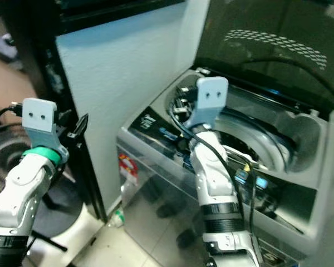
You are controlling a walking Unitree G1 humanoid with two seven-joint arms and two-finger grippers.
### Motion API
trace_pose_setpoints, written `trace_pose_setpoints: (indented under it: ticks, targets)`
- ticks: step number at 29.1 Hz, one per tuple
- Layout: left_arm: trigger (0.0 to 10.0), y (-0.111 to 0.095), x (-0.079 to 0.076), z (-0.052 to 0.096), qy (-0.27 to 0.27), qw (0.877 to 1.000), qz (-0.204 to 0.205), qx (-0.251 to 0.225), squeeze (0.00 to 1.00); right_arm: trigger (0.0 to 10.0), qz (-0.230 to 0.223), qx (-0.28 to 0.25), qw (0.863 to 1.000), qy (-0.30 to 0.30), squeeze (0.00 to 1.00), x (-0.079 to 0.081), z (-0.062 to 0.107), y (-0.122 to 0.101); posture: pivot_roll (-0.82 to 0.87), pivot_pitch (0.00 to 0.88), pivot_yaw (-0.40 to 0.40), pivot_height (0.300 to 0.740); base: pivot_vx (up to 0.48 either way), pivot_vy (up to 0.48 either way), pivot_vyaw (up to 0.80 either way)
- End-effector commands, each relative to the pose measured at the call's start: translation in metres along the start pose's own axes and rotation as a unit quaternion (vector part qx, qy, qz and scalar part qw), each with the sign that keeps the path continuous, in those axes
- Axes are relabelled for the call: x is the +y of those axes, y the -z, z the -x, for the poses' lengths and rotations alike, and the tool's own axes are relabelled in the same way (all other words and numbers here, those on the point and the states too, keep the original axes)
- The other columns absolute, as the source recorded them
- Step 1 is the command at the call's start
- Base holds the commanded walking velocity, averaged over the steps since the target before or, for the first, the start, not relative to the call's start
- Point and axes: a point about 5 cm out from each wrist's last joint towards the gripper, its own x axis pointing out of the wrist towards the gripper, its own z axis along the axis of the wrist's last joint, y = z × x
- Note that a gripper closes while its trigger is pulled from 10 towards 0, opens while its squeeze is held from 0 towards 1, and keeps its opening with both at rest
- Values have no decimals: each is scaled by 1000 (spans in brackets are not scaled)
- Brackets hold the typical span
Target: Clothes washing
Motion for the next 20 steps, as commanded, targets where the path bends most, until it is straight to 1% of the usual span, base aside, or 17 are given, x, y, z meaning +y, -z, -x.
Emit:
trace_pose_setpoints:
  ticks: [1,3,6,8,10,15,18,20]
  targets:
    - [10000,4,-3,2,1,1000,-5,5,0,10000,0,1,1000,5,0,-6,1,2,25,21,-14,740,0,0,800]
    - [10000,3,-7,4,11,1000,-2,2,0,10000,1,4,1000,4,0,-10,4,4,28,25,-14,740,0,0,800]
    - [10000,3,-7,4,11,1000,-2,2,0,10000,1,4,1000,4,0,-10,4,4,28,25,-14,740,0,0,800]
    - [10000,4,-8,6,18,1000,1,2,0,10000,0,6,1000,9,0,-16,8,6,26,31,-13,740,0,0,800]
    - [10000,5,-7,6,16,1000,5,4,0,10000,0,6,1000,12,0,-18,9,6,16,35,-10,740,0,0,800]
    - [10000,6,-4,4,5,1000,25,12,0,10000,2,8,1000,15,0,-21,12,6,16,36,-10,740,0,0,800]
    - [10000,6,-4,4,3,1000,27,14,0,10000,2,9,1000,14,0,-21,12,7,16,35,-12,740,0,0,800]
    - [10000,5,-5,3,1,1000,24,11,0,10000,-5,21,1000,10,0,-19,14,12,19,35,-17,740,0,0,800]
